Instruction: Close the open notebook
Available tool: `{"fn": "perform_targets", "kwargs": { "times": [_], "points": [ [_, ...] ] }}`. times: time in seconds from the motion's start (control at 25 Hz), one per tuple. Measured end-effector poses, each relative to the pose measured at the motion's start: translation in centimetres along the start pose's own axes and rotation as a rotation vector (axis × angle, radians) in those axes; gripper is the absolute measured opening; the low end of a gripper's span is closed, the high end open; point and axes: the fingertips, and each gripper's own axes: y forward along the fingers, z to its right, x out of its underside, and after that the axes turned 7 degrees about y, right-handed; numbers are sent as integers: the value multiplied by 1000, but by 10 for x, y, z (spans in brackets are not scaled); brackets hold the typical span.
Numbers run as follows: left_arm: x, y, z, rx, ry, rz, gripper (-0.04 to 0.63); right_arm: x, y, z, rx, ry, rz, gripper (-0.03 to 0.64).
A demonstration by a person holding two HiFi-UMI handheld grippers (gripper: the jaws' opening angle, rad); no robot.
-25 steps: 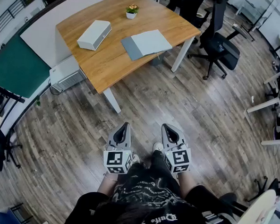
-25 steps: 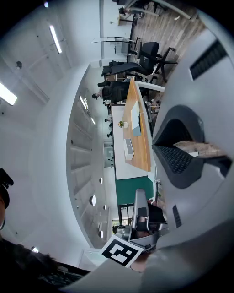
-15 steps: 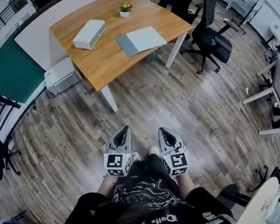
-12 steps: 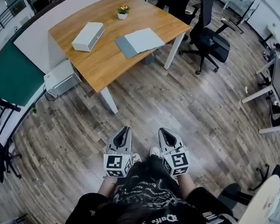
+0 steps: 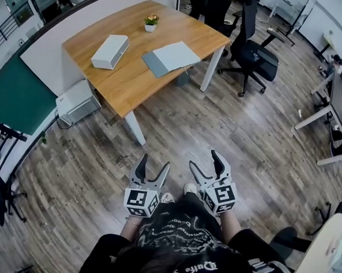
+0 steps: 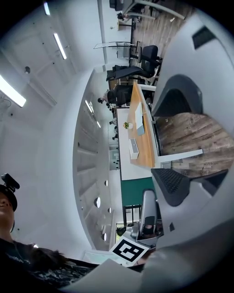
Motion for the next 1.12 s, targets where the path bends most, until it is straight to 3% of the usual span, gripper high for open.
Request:
{"fn": "perform_targets", "kwargs": {
  "times": [0.36,0.6,0.72,1.12],
  "points": [
    [-2,4,-18,-43,-29,6,348,12,19,3,-29,36,-31,334],
    [-2,25,-24,-76,-3,-27,347,8,48,22,-65,20,-57,332],
    [-3,42,-29,-89,17,-43,347,3,68,34,-78,-10,-75,327],
    [-21,137,-38,-168,-30,-36,347,-30,128,104,-157,-80,-119,324]
  ]
}}
